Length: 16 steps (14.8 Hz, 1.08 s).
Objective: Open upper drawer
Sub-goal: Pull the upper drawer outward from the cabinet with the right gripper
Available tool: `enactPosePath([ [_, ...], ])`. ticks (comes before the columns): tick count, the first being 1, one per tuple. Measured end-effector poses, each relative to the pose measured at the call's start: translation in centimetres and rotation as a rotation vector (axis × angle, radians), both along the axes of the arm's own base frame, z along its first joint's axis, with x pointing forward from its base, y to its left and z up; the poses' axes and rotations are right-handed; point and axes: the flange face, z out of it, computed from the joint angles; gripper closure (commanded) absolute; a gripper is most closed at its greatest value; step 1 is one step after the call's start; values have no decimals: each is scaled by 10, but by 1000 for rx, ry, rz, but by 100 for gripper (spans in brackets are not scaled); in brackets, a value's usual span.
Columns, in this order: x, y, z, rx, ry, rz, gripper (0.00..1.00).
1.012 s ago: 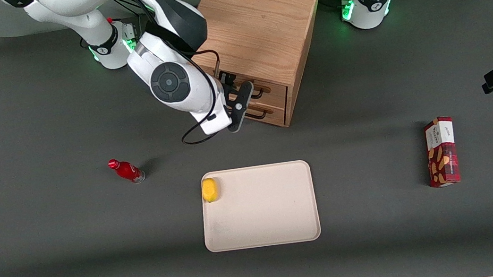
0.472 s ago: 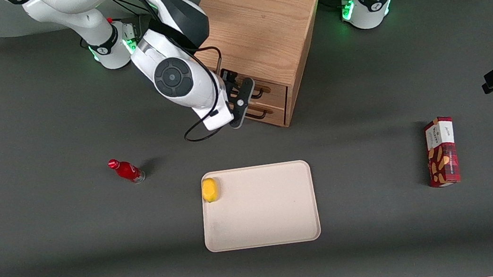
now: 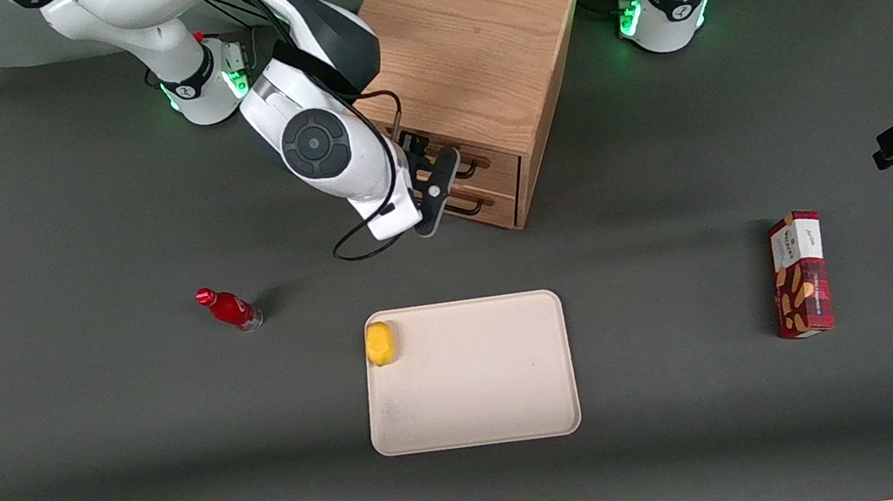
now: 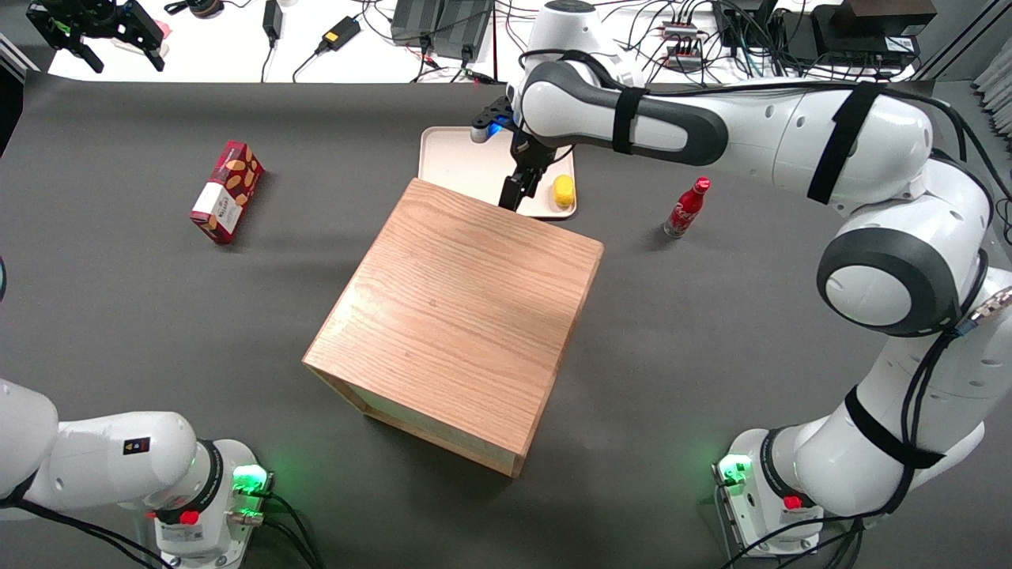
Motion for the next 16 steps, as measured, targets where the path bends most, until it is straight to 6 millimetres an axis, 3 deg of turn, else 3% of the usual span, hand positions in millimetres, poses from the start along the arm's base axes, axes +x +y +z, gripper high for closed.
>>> enactPosePath([
  [12, 4, -4, -5, -2, -1, -10, 0],
  [16, 22, -24, -10, -7, -5, -47, 0],
])
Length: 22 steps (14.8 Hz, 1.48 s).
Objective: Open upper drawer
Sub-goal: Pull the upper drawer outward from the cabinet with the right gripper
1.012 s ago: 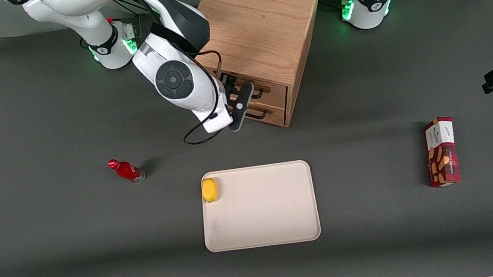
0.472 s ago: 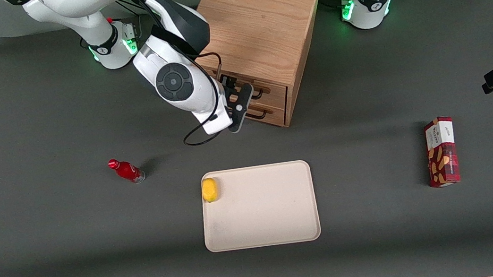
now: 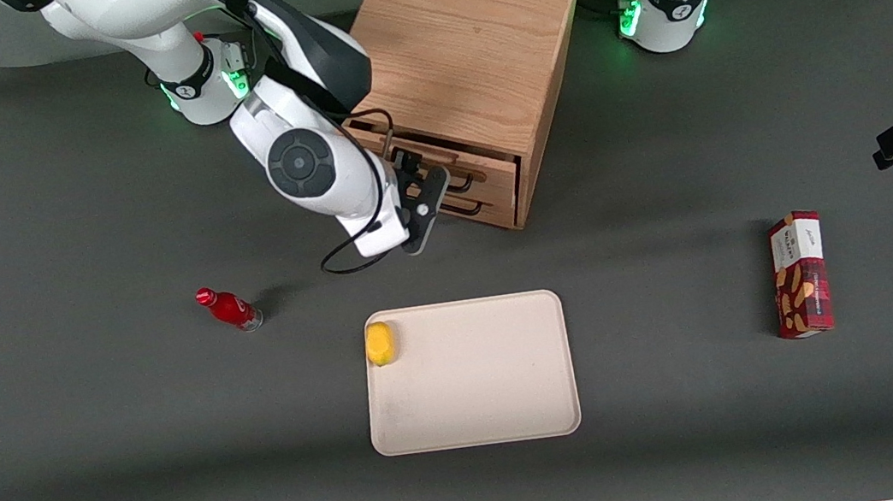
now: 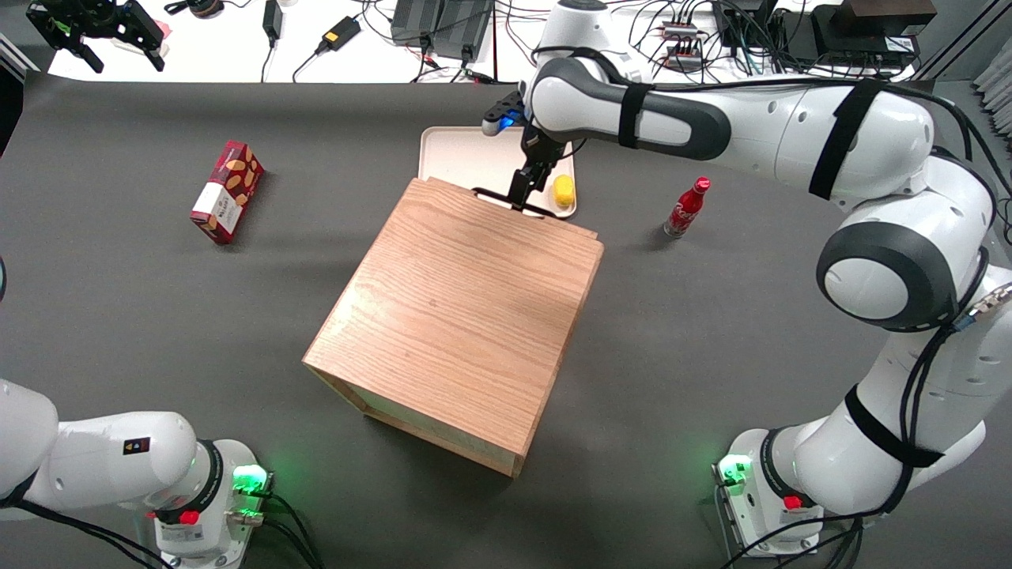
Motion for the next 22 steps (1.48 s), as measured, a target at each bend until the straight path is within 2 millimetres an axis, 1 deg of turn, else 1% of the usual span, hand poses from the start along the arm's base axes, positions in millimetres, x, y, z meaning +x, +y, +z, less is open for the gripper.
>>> enactPosePath([
  [2, 5, -4, -4, -2, 1, -6, 0],
  [5, 11, -2, -8, 2, -9, -8, 0],
  [11, 30, -2, -11, -1, -39, -10, 0],
  [15, 34, -3, -10, -11, -55, -5, 0],
  [22, 44, -15, -7, -28, -77, -13, 0],
])
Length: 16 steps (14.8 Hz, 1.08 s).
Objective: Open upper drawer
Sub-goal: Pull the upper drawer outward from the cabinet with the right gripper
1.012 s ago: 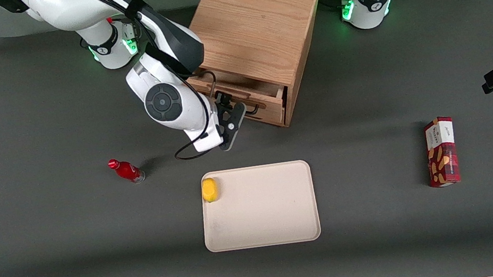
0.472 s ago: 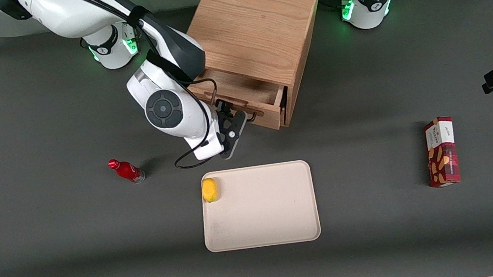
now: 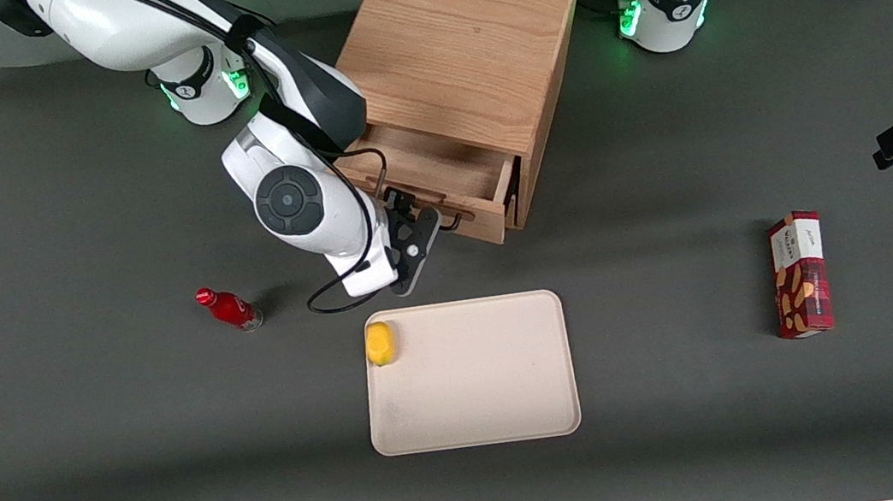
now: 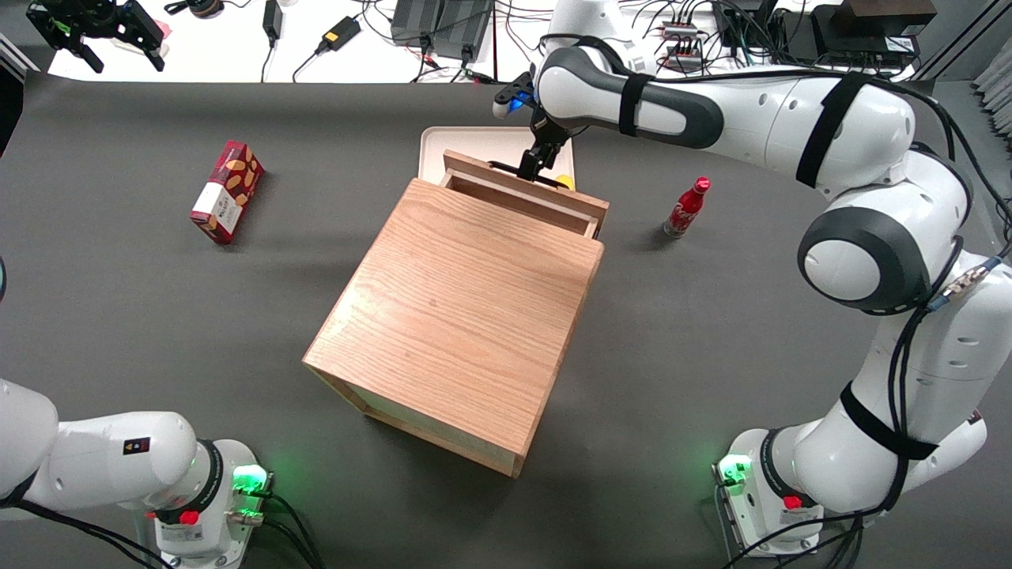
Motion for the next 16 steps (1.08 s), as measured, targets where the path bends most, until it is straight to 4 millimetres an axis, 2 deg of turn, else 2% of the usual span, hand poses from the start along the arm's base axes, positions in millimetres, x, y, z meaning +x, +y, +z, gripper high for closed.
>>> enactPosePath([
  [7, 11, -11, 2, -7, -16, -16, 0],
  [16, 35, -14, 2, -12, -57, -21, 0],
])
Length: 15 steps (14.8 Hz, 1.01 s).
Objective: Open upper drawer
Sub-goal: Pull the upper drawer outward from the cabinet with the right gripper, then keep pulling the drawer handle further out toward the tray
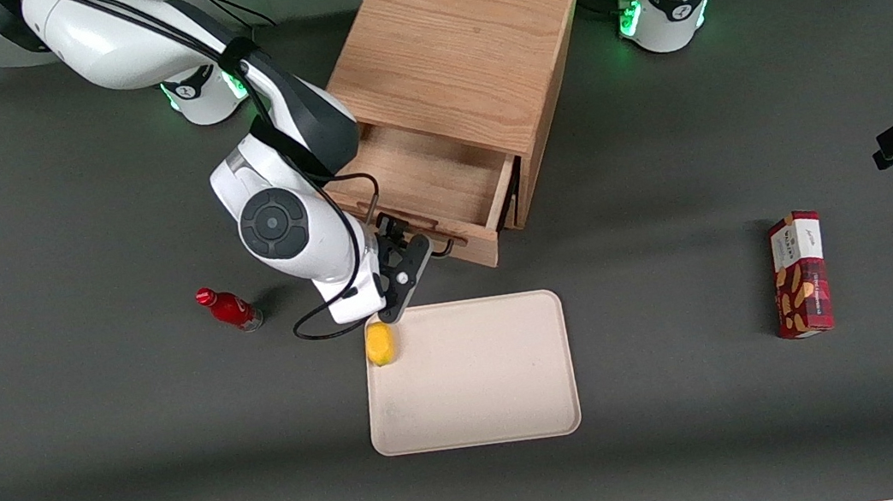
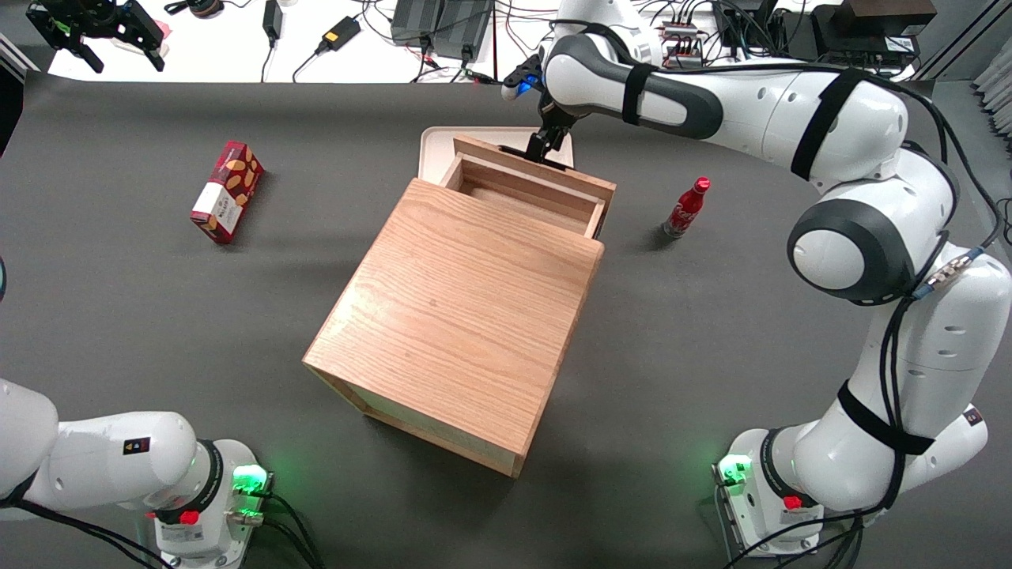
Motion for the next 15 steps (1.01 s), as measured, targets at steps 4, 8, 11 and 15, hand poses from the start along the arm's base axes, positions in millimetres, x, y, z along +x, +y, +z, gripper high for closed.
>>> enactPosePath([
  [4, 6, -3, 2, -5, -15, 1, 0],
  [8, 16, -13, 3, -10, -29, -11, 0],
  [11, 22, -17, 4, -11, -39, -13, 0],
  [15, 28, -24, 6, -13, -49, -19, 0],
])
